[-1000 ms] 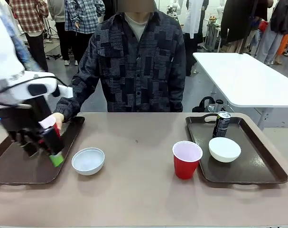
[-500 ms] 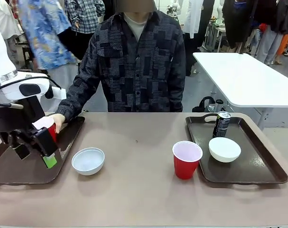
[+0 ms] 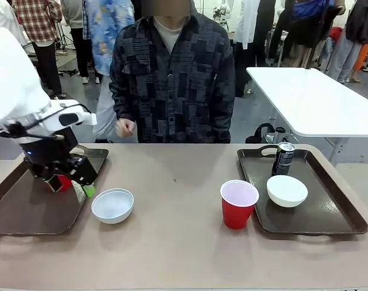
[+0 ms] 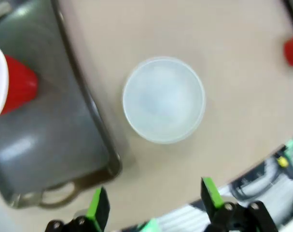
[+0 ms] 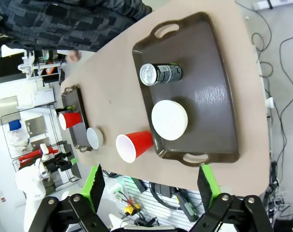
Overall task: Prepare tableware on both trays.
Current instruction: Pick up a Picnic Bowl from the table and place it on a Handle tray.
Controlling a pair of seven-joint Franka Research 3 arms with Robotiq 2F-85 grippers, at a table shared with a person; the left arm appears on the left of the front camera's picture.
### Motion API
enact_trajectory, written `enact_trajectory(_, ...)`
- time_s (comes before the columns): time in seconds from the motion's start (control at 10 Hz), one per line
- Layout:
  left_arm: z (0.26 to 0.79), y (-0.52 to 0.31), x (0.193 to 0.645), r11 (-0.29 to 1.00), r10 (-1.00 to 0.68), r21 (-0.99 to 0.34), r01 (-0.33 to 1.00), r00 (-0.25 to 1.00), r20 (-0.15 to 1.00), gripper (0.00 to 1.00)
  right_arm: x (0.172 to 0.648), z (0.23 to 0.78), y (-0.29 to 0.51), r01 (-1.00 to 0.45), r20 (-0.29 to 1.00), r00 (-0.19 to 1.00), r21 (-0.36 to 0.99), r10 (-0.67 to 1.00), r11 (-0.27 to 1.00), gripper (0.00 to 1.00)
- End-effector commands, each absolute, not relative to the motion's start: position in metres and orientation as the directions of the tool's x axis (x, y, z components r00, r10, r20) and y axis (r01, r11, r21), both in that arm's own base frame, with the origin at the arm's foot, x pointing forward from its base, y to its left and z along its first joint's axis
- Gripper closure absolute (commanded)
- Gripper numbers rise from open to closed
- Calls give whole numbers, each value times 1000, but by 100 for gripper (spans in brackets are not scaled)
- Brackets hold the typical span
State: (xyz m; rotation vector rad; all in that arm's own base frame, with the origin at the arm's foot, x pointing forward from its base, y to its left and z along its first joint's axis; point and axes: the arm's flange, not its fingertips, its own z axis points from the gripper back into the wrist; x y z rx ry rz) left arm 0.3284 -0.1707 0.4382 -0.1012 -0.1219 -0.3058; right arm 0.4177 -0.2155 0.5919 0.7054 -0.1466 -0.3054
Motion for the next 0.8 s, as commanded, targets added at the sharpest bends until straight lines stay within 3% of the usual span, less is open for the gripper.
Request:
enact_trajectory(0.0,386,-174,338,972,-236,23,235,956,175,0,419,592,-215,227,40,942,654,-333,722,0)
enact_trajectory(0.2,370,-173,351,977,-214,61,206,956,200,0,419,592,-215,227,40,942,654,-333,722,0)
enact_trajectory(0.3,370,-171,348,975,-217,2,221,958,186,0,419,592,-215,227,40,942,654,-333,722,0)
enact_trajectory(0.7,389,-179,364,965,-258,1,262,949,179,0,419,592,-215,227,40,942,654,-333,722,0)
